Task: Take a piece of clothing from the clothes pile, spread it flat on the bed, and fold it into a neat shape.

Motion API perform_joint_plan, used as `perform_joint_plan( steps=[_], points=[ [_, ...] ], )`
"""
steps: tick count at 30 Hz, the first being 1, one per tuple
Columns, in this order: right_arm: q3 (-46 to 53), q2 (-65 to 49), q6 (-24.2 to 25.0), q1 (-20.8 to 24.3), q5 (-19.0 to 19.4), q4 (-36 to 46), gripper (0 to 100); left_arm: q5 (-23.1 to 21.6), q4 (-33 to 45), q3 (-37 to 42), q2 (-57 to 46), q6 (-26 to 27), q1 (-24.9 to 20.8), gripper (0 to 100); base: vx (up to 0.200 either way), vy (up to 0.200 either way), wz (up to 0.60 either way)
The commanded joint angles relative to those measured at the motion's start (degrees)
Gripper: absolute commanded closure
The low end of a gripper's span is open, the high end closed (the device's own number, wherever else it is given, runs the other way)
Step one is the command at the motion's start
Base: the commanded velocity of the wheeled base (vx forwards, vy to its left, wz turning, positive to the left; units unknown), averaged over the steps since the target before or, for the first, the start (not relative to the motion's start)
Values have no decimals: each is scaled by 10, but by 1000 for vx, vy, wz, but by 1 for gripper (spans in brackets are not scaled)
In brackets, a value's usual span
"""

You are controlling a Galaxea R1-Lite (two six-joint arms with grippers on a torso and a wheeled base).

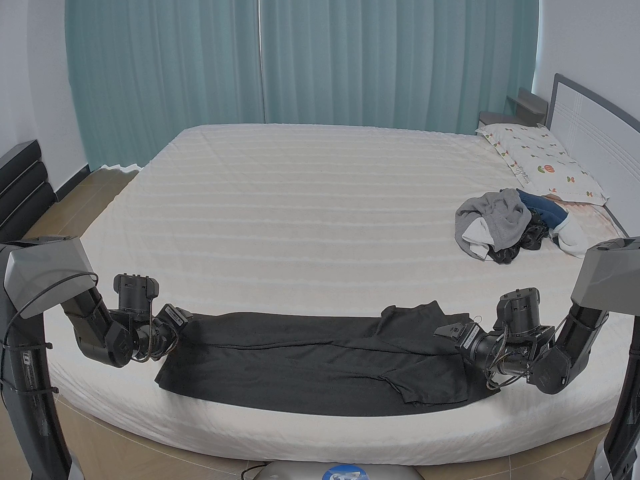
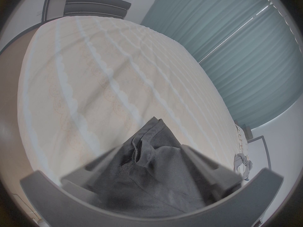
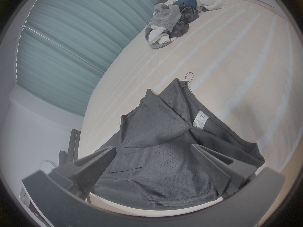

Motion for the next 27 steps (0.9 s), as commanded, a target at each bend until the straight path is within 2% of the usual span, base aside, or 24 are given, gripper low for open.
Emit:
perform_joint_plan(
  steps=[1, 8, 10, 15, 25, 26, 27],
  points=[
    [-10, 5, 3, 8, -4, 5, 0, 1, -4, -8, 16, 0, 0, 100, 0, 0, 0],
    [-48, 24, 9, 9, -10, 52, 0, 2, -5, -8, 6, -7, 7, 100, 0, 0, 0],
    [-69, 35, 9, 8, -21, 67, 0, 2, -6, -9, 0, -16, 8, 100, 0, 0, 0],
    [-99, 63, 9, 7, -47, 72, 0, 2, -22, -9, -1, -28, 8, 100, 0, 0, 0],
    [-125, 84, 9, 6, -60, 73, 0, 2, -33, -6, 0, -28, 8, 100, 0, 0, 0],
    [-127, 87, 9, 6, -63, 73, 100, 2, -33, -6, 0, -28, 8, 100, 0, 0, 0],
    [-128, 89, 9, 6, -65, 73, 100, 2, -33, -6, 0, -28, 8, 100, 0, 0, 0]
  ],
)
